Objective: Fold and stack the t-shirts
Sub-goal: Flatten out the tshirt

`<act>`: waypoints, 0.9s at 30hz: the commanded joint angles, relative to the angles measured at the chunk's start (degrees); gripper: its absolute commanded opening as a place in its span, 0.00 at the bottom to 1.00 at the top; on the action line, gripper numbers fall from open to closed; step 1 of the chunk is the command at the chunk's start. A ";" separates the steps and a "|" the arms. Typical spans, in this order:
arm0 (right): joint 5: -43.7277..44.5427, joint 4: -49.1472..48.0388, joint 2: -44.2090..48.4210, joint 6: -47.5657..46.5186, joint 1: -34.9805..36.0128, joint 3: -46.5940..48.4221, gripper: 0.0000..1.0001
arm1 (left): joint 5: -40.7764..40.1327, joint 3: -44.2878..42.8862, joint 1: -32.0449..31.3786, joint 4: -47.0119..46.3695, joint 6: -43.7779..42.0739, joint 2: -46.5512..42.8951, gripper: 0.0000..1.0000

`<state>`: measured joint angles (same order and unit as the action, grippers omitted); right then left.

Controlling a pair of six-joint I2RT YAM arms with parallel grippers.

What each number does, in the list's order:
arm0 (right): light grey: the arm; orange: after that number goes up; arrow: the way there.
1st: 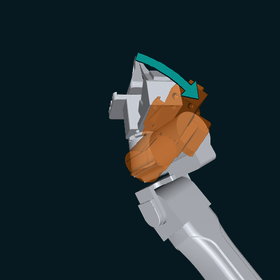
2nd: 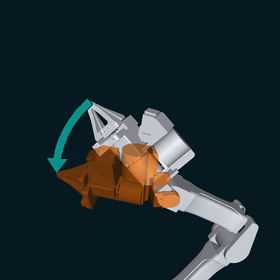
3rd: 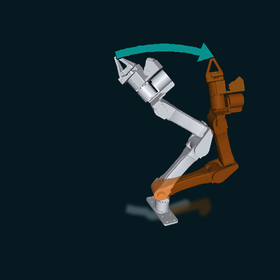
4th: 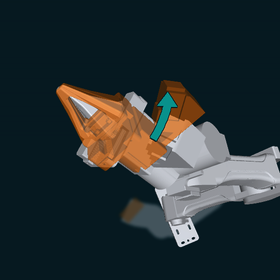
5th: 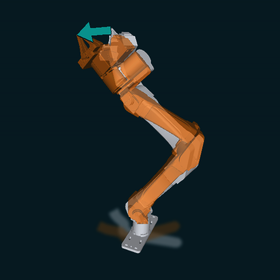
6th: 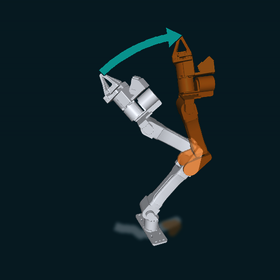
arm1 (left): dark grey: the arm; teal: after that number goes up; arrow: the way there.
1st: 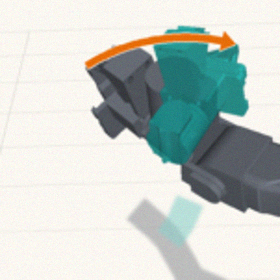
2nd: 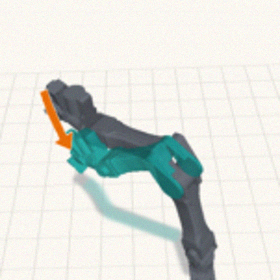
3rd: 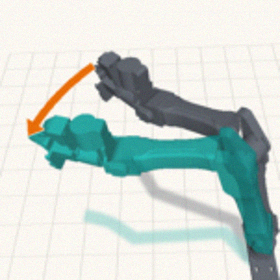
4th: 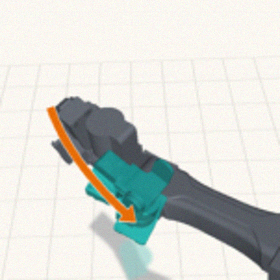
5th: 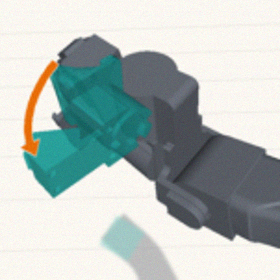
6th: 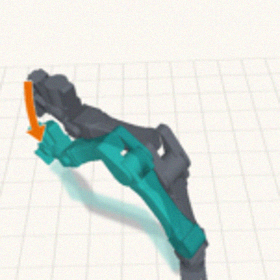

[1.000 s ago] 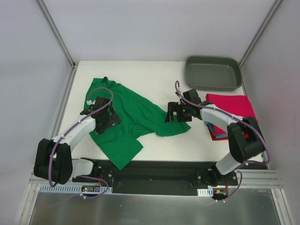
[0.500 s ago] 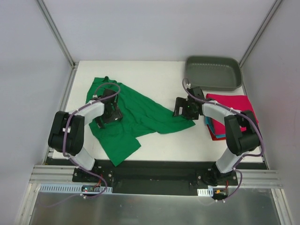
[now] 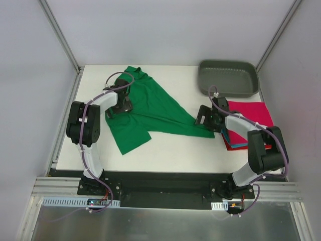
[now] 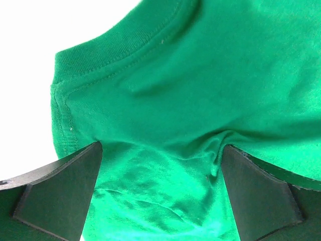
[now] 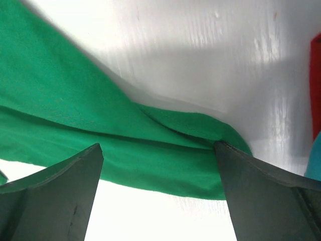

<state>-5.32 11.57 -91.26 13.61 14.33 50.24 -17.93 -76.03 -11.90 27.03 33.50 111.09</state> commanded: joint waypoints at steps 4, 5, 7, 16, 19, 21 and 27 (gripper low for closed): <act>0.05 -0.59 6.53 -0.68 1.40 -5.33 0.96 | -2.12 7.55 1.27 6.02 2.45 -8.85 0.99; 0.40 0.28 7.76 -1.90 2.19 -4.19 0.96 | -1.84 8.35 1.09 6.02 2.28 -11.31 0.99; 2.59 2.74 10.65 -3.23 3.94 -1.30 0.96 | -1.49 10.54 0.48 6.11 2.80 -17.19 0.99; 11.74 3.10 35.86 0.98 7.82 -12.60 0.96 | 3.16 34.07 -9.45 9.62 17.46 -48.57 0.99; 11.48 3.19 43.25 1.95 7.65 -17.44 0.96 | 6.24 40.15 -10.59 14.88 22.65 -54.56 0.98; 11.30 2.67 46.68 2.21 7.56 -19.64 0.96 | 7.21 44.55 -11.21 18.23 27.04 -59.12 0.93; 12.00 2.31 49.87 0.99 7.56 -21.15 0.96 | 9.14 50.89 -11.39 18.68 33.03 -66.79 0.72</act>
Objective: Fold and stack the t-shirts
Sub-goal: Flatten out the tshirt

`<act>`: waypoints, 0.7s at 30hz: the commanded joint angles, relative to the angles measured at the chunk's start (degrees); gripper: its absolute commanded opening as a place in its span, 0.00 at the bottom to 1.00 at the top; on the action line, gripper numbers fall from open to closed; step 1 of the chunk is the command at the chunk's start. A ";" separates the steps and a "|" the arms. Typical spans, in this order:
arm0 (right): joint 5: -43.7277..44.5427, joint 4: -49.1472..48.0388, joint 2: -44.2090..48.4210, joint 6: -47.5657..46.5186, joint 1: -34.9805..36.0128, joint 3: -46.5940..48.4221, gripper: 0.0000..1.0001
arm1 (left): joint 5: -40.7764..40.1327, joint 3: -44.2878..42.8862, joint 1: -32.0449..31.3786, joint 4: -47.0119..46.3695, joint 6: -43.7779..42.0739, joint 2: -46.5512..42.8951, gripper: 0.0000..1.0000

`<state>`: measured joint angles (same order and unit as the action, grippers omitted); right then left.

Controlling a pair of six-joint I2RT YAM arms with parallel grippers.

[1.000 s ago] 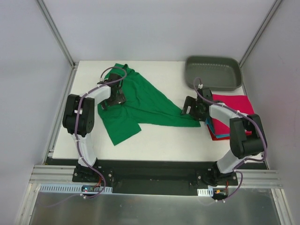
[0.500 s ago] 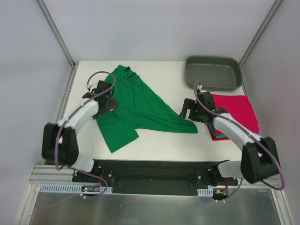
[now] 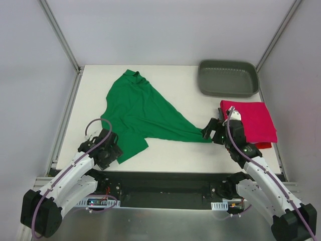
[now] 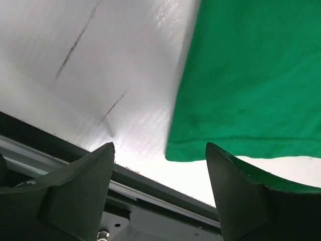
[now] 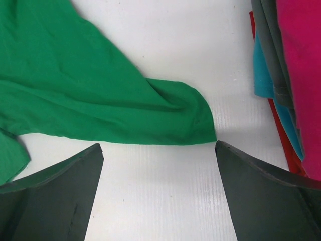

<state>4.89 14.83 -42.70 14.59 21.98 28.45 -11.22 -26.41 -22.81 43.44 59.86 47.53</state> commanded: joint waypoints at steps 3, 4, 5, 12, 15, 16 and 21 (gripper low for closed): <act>1.45 -0.68 0.25 -0.17 -0.27 0.73 0.96 | 1.21 0.93 -0.48 2.26 6.59 -3.23 0.66; 1.27 -0.68 -0.36 -0.26 -0.27 0.73 0.96 | 1.12 0.75 -0.48 2.18 6.59 -2.80 0.65; 1.09 -0.68 -0.72 -0.26 -0.27 0.73 0.96 | 1.55 0.66 -0.48 1.48 6.42 -2.10 0.63; 1.62 -0.33 -3.27 -0.44 -0.36 1.17 0.96 | 4.19 -0.74 -0.48 -2.04 4.66 6.69 0.52; 1.88 0.02 -3.45 -0.44 -0.44 1.26 0.96 | 5.42 -0.39 -0.57 -4.23 4.22 8.98 0.46; 2.14 0.11 -3.53 -0.53 -0.36 1.26 0.96 | 6.03 -0.04 -0.57 -5.20 4.22 9.33 0.44; 2.85 0.20 -4.15 -0.44 -0.71 1.17 0.96 | 9.11 1.36 -0.83 -9.95 4.31 11.97 0.38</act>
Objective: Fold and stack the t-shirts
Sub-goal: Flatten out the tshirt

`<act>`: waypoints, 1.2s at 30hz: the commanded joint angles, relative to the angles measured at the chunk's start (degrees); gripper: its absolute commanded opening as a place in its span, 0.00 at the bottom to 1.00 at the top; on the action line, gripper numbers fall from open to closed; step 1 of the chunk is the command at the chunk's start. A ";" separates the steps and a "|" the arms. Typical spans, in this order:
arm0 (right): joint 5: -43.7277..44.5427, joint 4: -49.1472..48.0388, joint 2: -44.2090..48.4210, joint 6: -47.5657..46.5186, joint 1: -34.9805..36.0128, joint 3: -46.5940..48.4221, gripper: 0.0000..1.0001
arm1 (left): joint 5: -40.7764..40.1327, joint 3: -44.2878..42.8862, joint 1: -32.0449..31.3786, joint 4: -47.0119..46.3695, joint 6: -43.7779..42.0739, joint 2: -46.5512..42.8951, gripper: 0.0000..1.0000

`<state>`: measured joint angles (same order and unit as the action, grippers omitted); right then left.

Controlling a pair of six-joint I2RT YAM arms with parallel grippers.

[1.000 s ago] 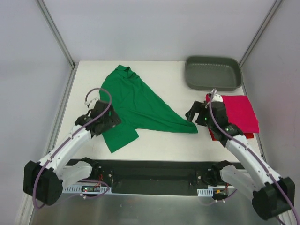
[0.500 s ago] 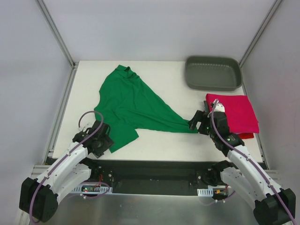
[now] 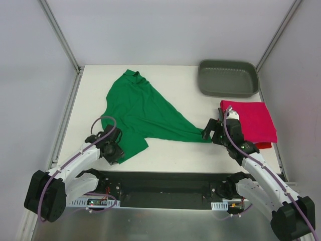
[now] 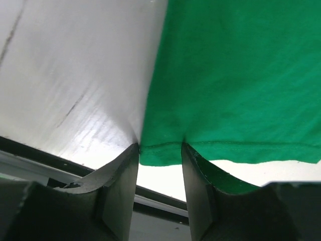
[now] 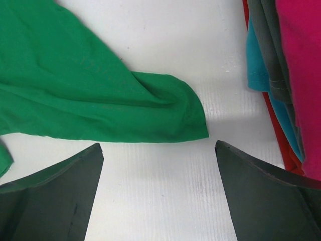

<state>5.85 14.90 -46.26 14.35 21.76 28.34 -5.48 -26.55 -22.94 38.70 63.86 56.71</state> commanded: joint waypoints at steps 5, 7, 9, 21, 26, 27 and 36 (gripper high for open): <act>1.80 0.66 -0.94 -0.20 -0.75 1.28 0.96 | 2.67 1.23 -0.79 -6.97 -0.13 6.30 0.25; 1.89 0.84 -0.85 -0.46 -0.84 1.28 0.96 | 1.61 0.45 -0.79 -7.06 -0.75 6.92 0.03; 2.06 0.92 -0.94 -1.16 -1.01 1.19 0.96 | -0.05 -0.78 -0.79 -7.14 -1.97 7.01 0.00; -2.25 6.54 -7.34 -7.49 0.83 3.83 0.97 | -18.33 -6.50 -0.53 -5.83 -7.87 -7.56 0.00; -1.28 10.85 -10.78 -7.58 2.93 5.23 0.99 | -24.74 -9.48 0.88 -1.71 -7.43 -11.61 0.00; -1.19 11.29 -10.87 -7.23 3.37 5.15 0.99 | -26.15 -10.36 1.14 -0.48 -6.99 -12.66 0.00; -1.54 10.68 -7.53 -5.47 4.70 2.78 0.96 | -36.80 -13.71 8.34 6.39 -4.36 -21.02 0.00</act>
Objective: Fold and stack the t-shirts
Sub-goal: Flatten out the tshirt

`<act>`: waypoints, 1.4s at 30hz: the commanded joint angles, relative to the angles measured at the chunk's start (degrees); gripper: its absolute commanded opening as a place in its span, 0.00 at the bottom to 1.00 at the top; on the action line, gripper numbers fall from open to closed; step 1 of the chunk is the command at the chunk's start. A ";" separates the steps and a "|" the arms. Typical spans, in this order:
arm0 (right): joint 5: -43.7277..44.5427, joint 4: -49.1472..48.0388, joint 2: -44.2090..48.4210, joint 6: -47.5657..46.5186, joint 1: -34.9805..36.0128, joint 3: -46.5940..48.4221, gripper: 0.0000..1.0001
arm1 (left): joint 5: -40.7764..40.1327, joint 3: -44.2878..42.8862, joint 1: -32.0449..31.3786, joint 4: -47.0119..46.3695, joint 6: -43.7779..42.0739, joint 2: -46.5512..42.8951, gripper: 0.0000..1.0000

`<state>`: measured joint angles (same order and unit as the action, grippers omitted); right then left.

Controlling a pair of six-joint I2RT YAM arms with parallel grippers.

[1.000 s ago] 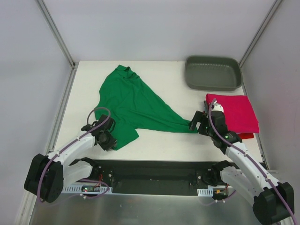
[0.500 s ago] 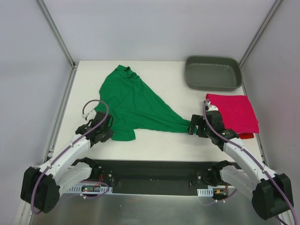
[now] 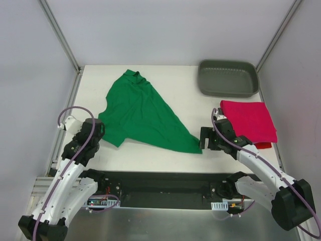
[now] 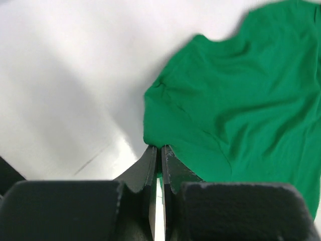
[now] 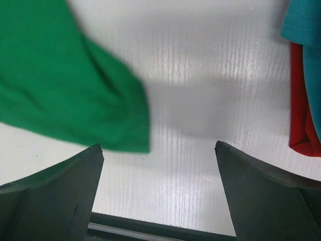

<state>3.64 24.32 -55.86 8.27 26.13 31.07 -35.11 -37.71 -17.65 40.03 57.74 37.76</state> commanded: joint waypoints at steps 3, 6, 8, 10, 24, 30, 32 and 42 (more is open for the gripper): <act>-2.05 0.39 1.80 1.13 0.50 -0.04 0.90 | -5.50 -2.10 3.06 4.88 2.21 -2.16 0.00; -6.09 -0.50 0.58 1.31 2.51 0.04 0.84 | -4.44 -1.75 3.06 4.79 2.12 -0.85 0.00; -5.84 0.29 -0.74 2.27 5.23 0.57 0.83 | -3.65 -1.22 2.97 4.79 2.38 -0.41 0.00; -5.14 0.38 -1.88 3.94 8.65 0.57 0.81 | -3.47 -0.87 2.97 4.79 2.56 -0.23 0.00; 7.08 4.95 -18.66 5.18 27.13 9.88 0.67 | -2.42 0.71 3.06 3.48 1.85 1.18 0.00; 4.36 5.65 -23.50 3.07 27.75 12.08 0.61 | -2.24 0.54 3.06 3.12 1.59 1.35 0.00; 4.71 6.70 -24.21 3.15 27.75 12.26 0.61 | -2.24 0.45 3.06 3.12 1.59 1.44 0.00; 5.76 4.87 -27.90 1.84 27.83 12.26 0.58 | -1.98 0.36 3.06 2.51 1.94 2.41 0.00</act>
<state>8.47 29.52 -81.25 11.62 53.74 41.74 -37.52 -37.34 -14.90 43.13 59.44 39.57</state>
